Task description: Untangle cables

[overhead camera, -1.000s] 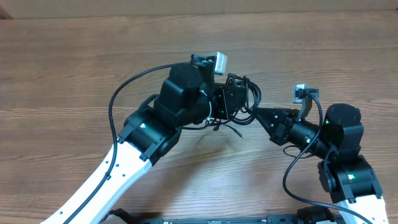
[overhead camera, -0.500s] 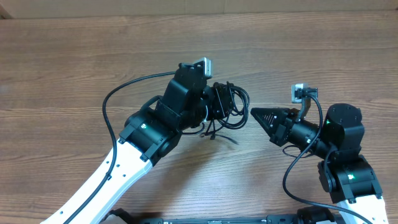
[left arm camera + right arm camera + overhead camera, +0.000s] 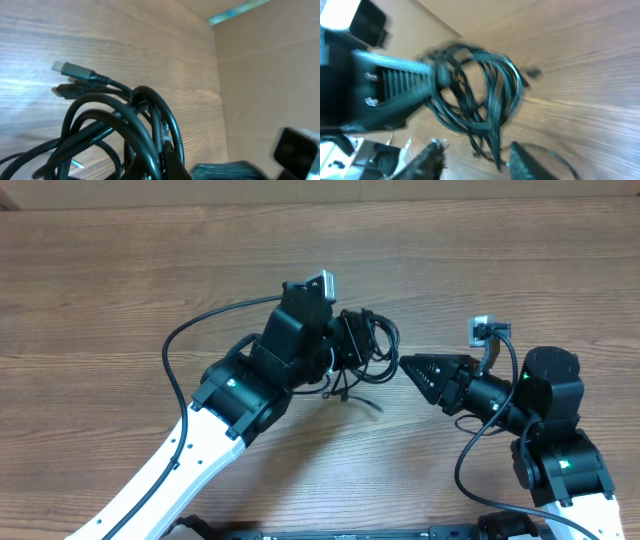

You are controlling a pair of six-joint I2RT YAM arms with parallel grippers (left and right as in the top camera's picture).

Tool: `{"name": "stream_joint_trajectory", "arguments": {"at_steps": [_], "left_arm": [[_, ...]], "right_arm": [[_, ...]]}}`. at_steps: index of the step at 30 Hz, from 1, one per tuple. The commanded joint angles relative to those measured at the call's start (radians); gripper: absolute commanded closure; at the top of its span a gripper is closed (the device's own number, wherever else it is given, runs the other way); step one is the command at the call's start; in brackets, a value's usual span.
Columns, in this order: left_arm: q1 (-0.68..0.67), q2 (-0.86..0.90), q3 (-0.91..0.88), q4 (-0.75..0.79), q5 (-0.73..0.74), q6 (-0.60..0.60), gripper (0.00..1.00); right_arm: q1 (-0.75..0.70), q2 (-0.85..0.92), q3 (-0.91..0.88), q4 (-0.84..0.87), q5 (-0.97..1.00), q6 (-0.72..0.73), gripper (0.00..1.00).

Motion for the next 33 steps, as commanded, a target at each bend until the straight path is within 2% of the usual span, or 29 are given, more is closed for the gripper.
{"name": "stream_joint_trajectory", "arguments": {"at_steps": [1,7,20,26,27,32,33], "left_arm": [[-0.006,-0.003,0.02,0.042,0.021,0.026,0.96],[0.014,-0.003,0.02,0.098,0.07,0.022,0.96],[0.026,-0.003,0.02,0.112,0.24,0.023,0.96],[0.026,-0.003,0.02,0.128,0.278,0.023,0.96],[0.026,-0.003,0.02,0.128,0.278,0.023,0.96],[0.026,-0.003,0.02,0.127,0.277,0.023,0.96],[0.026,-0.003,0.02,0.125,0.273,0.023,0.96]], "right_arm": [[-0.001,-0.005,0.001,-0.01,0.042,-0.028,0.56],[-0.001,-0.005,0.001,-0.027,-0.006,-0.148,0.57],[-0.001,-0.005,0.001,-0.023,-0.059,-0.211,0.6],[-0.001,-0.005,0.001,-0.024,-0.202,-0.335,0.61],[-0.001,-0.005,0.001,-0.023,-0.203,-0.335,0.64],[-0.001,-0.005,0.001,-0.021,-0.204,-0.335,0.96],[-0.001,-0.005,0.001,-0.021,-0.204,-0.334,0.96]]}}
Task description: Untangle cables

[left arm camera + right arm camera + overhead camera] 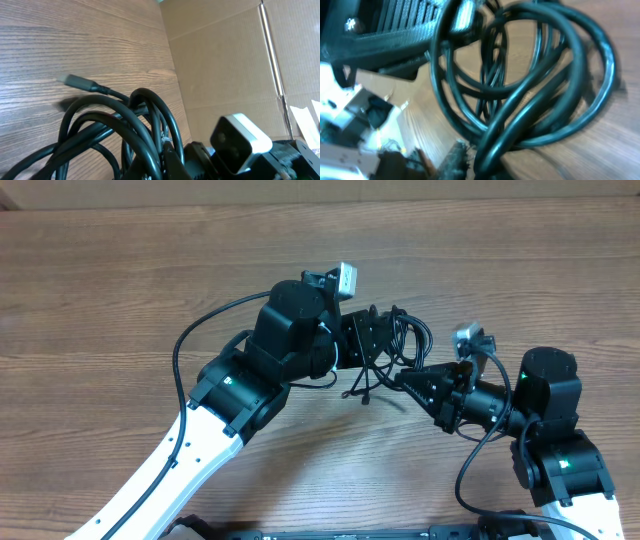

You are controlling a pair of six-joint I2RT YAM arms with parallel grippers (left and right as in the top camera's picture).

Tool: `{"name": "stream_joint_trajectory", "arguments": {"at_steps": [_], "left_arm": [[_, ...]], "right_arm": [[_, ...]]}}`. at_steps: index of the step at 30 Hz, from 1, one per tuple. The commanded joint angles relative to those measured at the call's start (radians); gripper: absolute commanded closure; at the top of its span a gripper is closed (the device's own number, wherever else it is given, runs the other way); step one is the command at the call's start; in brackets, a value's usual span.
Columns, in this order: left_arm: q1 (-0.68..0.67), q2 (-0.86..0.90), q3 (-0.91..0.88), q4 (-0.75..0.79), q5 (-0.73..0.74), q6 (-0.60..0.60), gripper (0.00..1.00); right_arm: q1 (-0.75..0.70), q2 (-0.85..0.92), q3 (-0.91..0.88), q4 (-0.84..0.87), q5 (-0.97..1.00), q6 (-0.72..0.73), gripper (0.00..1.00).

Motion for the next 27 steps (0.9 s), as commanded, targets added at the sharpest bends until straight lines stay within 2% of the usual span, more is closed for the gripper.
{"name": "stream_joint_trajectory", "arguments": {"at_steps": [1,7,14,27], "left_arm": [[0.005,-0.003,0.02,0.005,0.01,0.02,0.96],[0.005,-0.003,0.02,-0.031,-0.041,0.02,0.96],[0.005,-0.003,0.02,-0.154,-0.158,0.02,0.96],[0.003,-0.003,0.02,-0.207,-0.18,0.02,0.96]], "right_arm": [[0.0,-0.005,0.002,0.008,-0.029,-0.02,0.96],[0.0,-0.005,0.002,0.013,-0.039,-0.02,0.96],[0.0,-0.005,0.002,0.071,-0.128,-0.02,0.96],[0.0,-0.005,0.002,0.093,-0.16,-0.008,0.96]]}}
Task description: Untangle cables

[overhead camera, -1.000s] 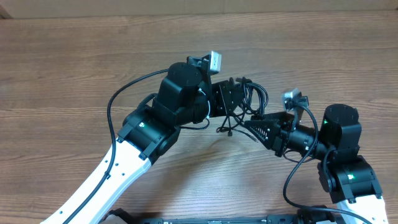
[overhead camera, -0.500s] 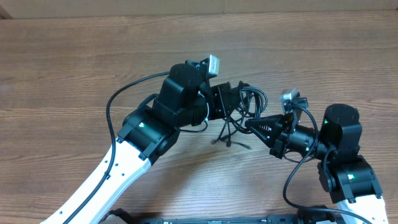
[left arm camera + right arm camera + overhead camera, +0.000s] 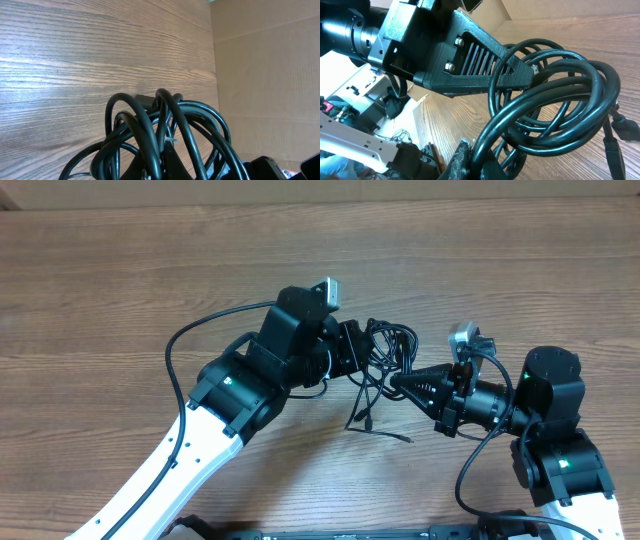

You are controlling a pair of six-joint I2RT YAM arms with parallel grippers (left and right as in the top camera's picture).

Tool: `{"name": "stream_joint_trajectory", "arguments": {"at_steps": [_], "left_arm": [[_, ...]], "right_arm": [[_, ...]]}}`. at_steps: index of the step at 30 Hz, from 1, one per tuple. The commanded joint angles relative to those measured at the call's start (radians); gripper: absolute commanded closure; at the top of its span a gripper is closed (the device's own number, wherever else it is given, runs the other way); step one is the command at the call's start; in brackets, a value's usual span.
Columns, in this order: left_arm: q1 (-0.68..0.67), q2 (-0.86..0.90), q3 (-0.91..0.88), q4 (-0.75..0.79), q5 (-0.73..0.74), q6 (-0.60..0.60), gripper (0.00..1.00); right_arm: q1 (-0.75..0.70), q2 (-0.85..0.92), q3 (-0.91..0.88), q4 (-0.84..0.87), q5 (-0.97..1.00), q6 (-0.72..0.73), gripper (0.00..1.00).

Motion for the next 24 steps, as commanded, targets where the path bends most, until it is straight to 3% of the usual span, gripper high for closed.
{"name": "stream_joint_trajectory", "arguments": {"at_steps": [1,7,24], "left_arm": [[0.003,-0.003,0.019,-0.011,-0.039,0.021,0.96],[0.004,-0.003,0.019,-0.027,-0.062,0.032,0.96],[0.004,-0.003,0.019,-0.159,-0.206,-0.016,0.96]], "right_arm": [[-0.001,-0.006,0.002,0.025,-0.059,0.002,0.96],[-0.001,-0.006,0.002,0.091,-0.148,0.002,0.96],[-0.001,-0.006,0.002,0.124,-0.153,0.048,0.96]]}}
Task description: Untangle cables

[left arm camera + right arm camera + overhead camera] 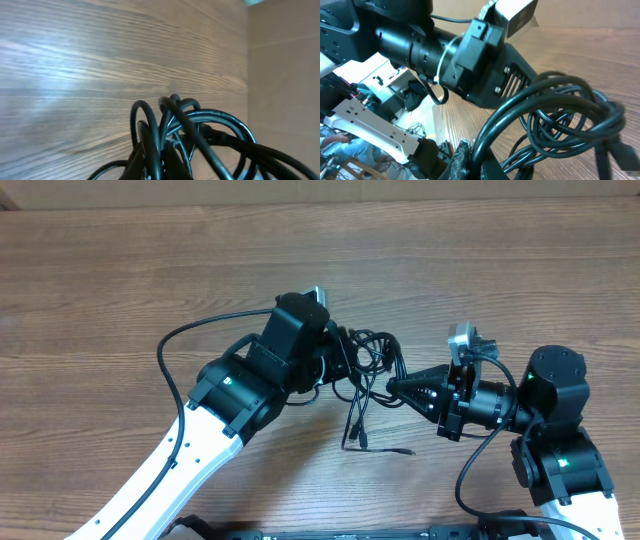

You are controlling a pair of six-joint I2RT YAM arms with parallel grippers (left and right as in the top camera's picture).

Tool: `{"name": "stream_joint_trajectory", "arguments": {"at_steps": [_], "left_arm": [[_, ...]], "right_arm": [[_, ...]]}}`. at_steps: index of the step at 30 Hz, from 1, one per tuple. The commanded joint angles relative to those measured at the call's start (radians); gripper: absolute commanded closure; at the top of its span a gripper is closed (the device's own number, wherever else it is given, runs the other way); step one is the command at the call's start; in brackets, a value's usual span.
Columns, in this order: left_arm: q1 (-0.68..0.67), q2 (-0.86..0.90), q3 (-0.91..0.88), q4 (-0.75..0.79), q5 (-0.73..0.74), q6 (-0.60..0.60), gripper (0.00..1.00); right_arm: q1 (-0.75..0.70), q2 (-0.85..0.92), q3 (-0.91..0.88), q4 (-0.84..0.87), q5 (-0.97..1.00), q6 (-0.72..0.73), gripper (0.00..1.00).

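A tangle of black cables [366,360] hangs between my two arms over the middle of the wooden table. My left gripper [338,352] is shut on loops at the bundle's left side; the left wrist view shows cable [200,131] pinched between its jaws. My right gripper [392,387] is shut on a thick loop [520,115] at the bundle's right side. Loose cable ends with plugs [356,435] dangle down onto the table below the bundle.
The wooden table [120,290] spreads out all around. The left arm's own black lead [175,340] arcs out over the table to the left. A cardboard wall [285,75] stands behind the table's far edge.
Both grippers keep their hold. The left gripper has drawn back slightly left, the bundle has shifted left and stretched a little, and the dangling plug ends hang lower.
At first the left gripper held the bundle and the right gripper stood apart, open. Then the right gripper was at the bundle's right side. Then it was shut on a thick loop, and now the bundle is held between both.
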Motion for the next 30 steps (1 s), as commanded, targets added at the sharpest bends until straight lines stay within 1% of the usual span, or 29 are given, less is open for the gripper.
{"name": "stream_joint_trajectory", "arguments": {"at_steps": [1,7,11,16,24,27,30], "left_arm": [[0.004,-0.003,0.018,-0.033,-0.1,-0.021,0.96],[0.003,-0.003,0.018,-0.045,-0.104,-0.021,0.96],[0.003,-0.003,0.018,-0.044,-0.101,-0.021,0.96],[-0.018,-0.003,0.018,-0.016,-0.1,-0.008,0.96],[-0.106,-0.003,0.018,0.122,-0.095,0.166,0.96],[-0.124,-0.003,0.018,0.153,-0.095,0.237,0.96],[-0.132,-0.003,0.018,0.158,-0.095,0.282,0.96]], "right_arm": [[-0.001,-0.01,0.003,0.026,-0.032,0.022,0.96],[-0.001,-0.01,0.003,0.052,-0.032,0.051,0.96],[-0.001,-0.01,0.003,0.101,-0.035,0.128,0.96],[-0.001,-0.01,0.003,0.103,-0.035,0.128,0.96],[-0.001,-0.009,0.003,0.092,-0.021,0.127,0.96],[-0.001,-0.009,0.003,0.088,0.0,0.127,0.96],[-0.001,-0.009,0.003,0.088,0.0,0.128,0.96]]}}
